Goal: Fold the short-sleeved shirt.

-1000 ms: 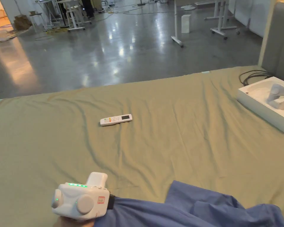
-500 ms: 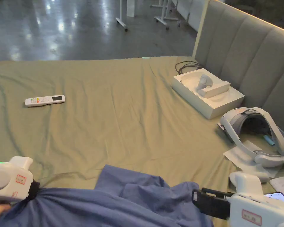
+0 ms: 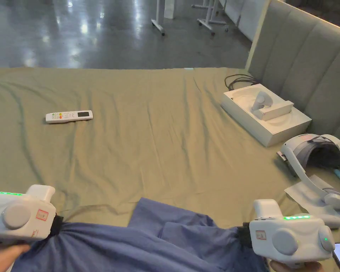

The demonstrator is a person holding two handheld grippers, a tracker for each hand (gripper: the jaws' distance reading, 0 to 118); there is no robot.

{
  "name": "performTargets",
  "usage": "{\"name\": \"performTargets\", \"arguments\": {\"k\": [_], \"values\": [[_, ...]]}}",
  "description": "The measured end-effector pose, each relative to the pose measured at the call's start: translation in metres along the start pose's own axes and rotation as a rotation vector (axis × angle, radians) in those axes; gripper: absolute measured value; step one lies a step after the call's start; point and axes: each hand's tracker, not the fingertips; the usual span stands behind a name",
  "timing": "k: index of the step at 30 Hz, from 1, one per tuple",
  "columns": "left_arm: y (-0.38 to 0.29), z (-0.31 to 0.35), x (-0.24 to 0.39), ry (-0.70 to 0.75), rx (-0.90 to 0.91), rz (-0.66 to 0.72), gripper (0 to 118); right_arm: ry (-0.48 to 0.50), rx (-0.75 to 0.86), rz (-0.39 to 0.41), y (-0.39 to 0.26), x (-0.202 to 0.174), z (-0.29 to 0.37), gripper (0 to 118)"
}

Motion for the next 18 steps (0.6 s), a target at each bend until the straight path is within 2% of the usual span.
{"name": "performTargets", "arguments": {"k": [3,4,6,8,10,14,18], "values": [[-0.004,0.001,0.001,0.009,0.028,-0.017,7,-0.009,0.005,0.009,-0.001,0.006,0.003,3],[-0.007,0.004,-0.002,0.000,0.048,-0.021,7,0.027,0.005,-0.032,-0.001,0.013,0.004,3],[-0.025,0.031,-0.008,-0.040,0.204,-0.054,7,0.063,0.064,-0.134,-0.003,0.025,0.024,2],[-0.039,0.057,-0.020,-0.060,0.285,-0.006,7,0.121,0.165,-0.188,-0.008,0.034,0.054,2],[-0.056,0.103,-0.031,-0.129,0.392,0.035,7,0.138,0.245,-0.186,-0.010,0.038,0.094,2],[-0.084,0.212,-0.038,-0.117,0.563,0.026,7,0.125,0.419,-0.090,-0.010,0.030,0.175,2],[-0.106,0.321,-0.048,-0.092,0.758,0.044,7,0.173,0.589,-0.090,0.003,0.026,0.258,2]]}}
